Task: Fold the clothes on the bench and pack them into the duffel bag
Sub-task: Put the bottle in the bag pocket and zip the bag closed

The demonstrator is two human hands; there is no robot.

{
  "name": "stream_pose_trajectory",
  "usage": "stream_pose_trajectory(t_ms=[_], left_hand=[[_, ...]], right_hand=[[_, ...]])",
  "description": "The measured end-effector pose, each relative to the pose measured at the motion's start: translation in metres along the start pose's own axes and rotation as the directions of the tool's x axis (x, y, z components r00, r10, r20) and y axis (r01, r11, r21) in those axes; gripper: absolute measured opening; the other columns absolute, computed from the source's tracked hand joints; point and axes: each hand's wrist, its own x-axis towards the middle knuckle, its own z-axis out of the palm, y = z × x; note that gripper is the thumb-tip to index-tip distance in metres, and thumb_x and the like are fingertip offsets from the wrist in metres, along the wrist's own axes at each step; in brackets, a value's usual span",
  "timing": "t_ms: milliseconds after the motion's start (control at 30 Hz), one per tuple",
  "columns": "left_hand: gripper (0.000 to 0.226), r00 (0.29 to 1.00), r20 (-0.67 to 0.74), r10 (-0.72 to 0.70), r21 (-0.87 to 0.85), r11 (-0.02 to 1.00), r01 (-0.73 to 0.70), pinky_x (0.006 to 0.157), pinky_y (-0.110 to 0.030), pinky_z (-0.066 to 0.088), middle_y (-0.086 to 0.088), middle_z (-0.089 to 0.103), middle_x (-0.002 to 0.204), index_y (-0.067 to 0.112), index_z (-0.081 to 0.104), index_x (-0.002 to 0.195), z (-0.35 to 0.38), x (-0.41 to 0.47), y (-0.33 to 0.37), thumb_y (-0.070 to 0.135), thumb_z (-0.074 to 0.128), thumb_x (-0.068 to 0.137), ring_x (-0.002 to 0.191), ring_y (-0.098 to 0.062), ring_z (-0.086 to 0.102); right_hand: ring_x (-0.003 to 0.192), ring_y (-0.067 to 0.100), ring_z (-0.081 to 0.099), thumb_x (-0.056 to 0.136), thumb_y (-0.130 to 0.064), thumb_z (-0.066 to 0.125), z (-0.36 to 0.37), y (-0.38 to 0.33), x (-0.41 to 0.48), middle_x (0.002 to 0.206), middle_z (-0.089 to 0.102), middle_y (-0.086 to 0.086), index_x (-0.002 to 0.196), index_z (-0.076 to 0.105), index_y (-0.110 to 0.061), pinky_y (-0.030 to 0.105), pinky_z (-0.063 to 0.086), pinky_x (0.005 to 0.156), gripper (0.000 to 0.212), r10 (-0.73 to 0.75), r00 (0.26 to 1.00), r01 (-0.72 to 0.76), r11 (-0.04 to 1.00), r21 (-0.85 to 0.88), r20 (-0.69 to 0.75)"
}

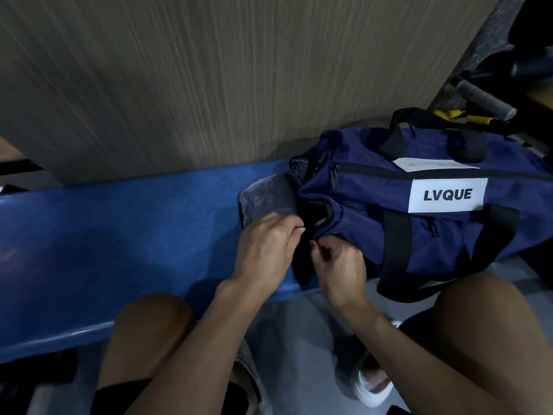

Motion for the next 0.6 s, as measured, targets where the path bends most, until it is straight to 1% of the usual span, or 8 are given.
stream_pose_trajectory(t_ms=[100, 167, 233, 300, 400, 467, 533, 600], left_hand=[[0.007, 0.999, -0.01, -0.03, 0.02, 0.999, 0.03, 0.057, -0.029, 0.046, 0.001, 0.069, 0.072, 0.016, 0.071, 0.093, -0.003, 0.0, 0.002, 0.023, 0.069, 0.092, 0.065, -0.019, 0.065], [0.012, 0.995, 0.054, -0.088, -0.02, 0.996, 0.089, 0.058, -0.035, 0.052, 0.002, 0.07, 0.071, 0.017, 0.068, 0.099, -0.002, -0.001, 0.003, 0.027, 0.062, 0.097, 0.064, -0.018, 0.067], [0.016, 0.99, 0.085, -0.111, -0.053, 0.992, 0.116, 0.06, -0.042, 0.054, 0.0, 0.071, 0.071, 0.016, 0.068, 0.102, 0.0, -0.002, 0.004, 0.028, 0.058, 0.099, 0.064, -0.019, 0.068], [0.015, 0.997, 0.025, -0.075, -0.086, 0.993, 0.077, 0.056, -0.044, 0.054, -0.001, 0.07, 0.069, 0.014, 0.069, 0.1, 0.001, -0.004, 0.007, 0.025, 0.06, 0.098, 0.063, -0.02, 0.068], [0.02, 0.998, -0.045, -0.04, -0.129, 0.991, 0.034, 0.052, -0.042, 0.054, 0.0, 0.069, 0.068, 0.012, 0.07, 0.099, 0.002, -0.004, 0.008, 0.027, 0.058, 0.095, 0.06, -0.02, 0.067], [0.026, 0.997, -0.063, -0.045, -0.163, 0.986, 0.035, 0.053, -0.041, 0.055, 0.001, 0.07, 0.07, 0.011, 0.07, 0.101, 0.0, -0.004, 0.008, 0.031, 0.054, 0.097, 0.061, -0.018, 0.068], [0.027, 0.995, -0.098, -0.037, -0.194, 0.981, 0.017, 0.053, -0.04, 0.055, 0.001, 0.07, 0.072, 0.011, 0.07, 0.101, -0.004, -0.002, 0.007, 0.032, 0.053, 0.098, 0.061, -0.015, 0.068], [0.017, 0.988, -0.148, -0.034, -0.23, 0.973, -0.001, 0.053, -0.038, 0.055, 0.001, 0.069, 0.072, 0.009, 0.069, 0.1, -0.007, 0.001, 0.008, 0.024, 0.061, 0.097, 0.061, -0.013, 0.067]], right_hand=[[0.055, 0.022, 0.058, 0.086, -0.029, 0.071, -0.006, -0.01, -0.003, 0.06, 0.062, 0.0, 0.071, 0.062, -0.017, 0.033, 0.044, 0.051, 0.021, 0.038, 0.998, -0.04, 0.998, -0.038, -0.051], [0.062, 0.026, 0.064, 0.083, -0.035, 0.075, -0.007, -0.017, -0.003, 0.068, 0.069, 0.004, 0.083, 0.069, -0.014, 0.037, 0.051, 0.056, 0.022, 0.066, 0.995, -0.072, 0.994, -0.079, -0.077], [0.068, 0.031, 0.066, 0.083, -0.04, 0.073, -0.007, -0.024, 0.0, 0.072, 0.07, 0.007, 0.087, 0.068, -0.013, 0.038, 0.05, 0.059, 0.027, 0.103, 0.993, -0.108, 0.987, -0.119, -0.051], [0.071, 0.034, 0.065, 0.087, -0.04, 0.068, -0.006, -0.029, 0.005, 0.073, 0.069, 0.009, 0.085, 0.064, -0.012, 0.039, 0.047, 0.06, 0.028, 0.138, 0.99, -0.138, 0.978, -0.158, -0.009], [0.071, 0.038, 0.063, 0.091, -0.027, 0.062, -0.002, -0.034, 0.007, 0.074, 0.068, 0.015, 0.084, 0.06, -0.007, 0.041, 0.046, 0.059, 0.021, 0.113, 0.994, -0.111, 0.971, -0.21, -0.001], [0.062, 0.039, 0.062, 0.086, -0.017, 0.066, 0.003, -0.037, 0.005, 0.067, 0.066, 0.016, 0.079, 0.06, -0.005, 0.04, 0.044, 0.053, 0.016, 0.084, 0.996, -0.088, 0.978, -0.19, -0.03], [0.057, 0.038, 0.061, 0.084, -0.016, 0.069, 0.006, -0.039, 0.004, 0.063, 0.065, 0.016, 0.074, 0.059, -0.005, 0.039, 0.043, 0.05, 0.017, 0.086, 0.995, -0.093, 0.982, -0.163, -0.052], [0.063, 0.039, 0.062, 0.086, -0.022, 0.068, 0.005, -0.039, 0.004, 0.067, 0.066, 0.016, 0.077, 0.06, -0.006, 0.041, 0.046, 0.054, 0.02, 0.113, 0.993, -0.115, 0.98, -0.164, -0.022]])
